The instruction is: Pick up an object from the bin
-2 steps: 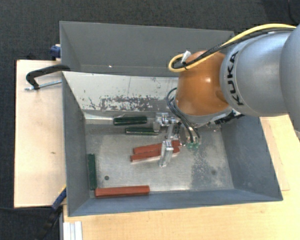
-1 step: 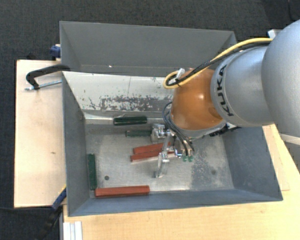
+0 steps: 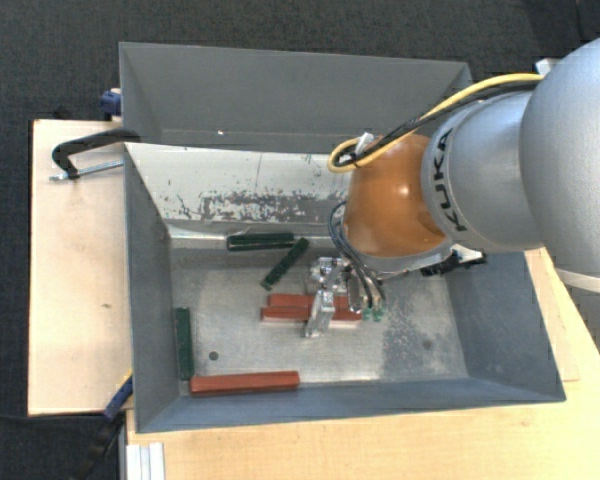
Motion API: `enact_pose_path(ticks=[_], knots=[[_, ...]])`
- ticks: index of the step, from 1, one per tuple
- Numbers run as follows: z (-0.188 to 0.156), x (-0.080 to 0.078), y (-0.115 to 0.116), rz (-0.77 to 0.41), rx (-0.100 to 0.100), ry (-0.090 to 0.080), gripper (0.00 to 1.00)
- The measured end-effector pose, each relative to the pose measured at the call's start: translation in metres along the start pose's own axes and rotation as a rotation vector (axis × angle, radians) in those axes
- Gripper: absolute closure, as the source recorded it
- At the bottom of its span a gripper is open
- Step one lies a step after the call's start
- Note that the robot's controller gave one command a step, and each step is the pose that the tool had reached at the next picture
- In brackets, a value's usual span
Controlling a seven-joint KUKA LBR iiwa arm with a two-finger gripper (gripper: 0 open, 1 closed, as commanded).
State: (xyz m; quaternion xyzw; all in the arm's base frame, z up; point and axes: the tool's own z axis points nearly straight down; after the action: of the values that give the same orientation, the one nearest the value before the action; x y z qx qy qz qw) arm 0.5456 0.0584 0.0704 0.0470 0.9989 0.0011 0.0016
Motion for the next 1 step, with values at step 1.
enact_pose_path(ticks=[1], knots=[[0.0,0.0,0.0,0.0,0.0,0.0,1.0]])
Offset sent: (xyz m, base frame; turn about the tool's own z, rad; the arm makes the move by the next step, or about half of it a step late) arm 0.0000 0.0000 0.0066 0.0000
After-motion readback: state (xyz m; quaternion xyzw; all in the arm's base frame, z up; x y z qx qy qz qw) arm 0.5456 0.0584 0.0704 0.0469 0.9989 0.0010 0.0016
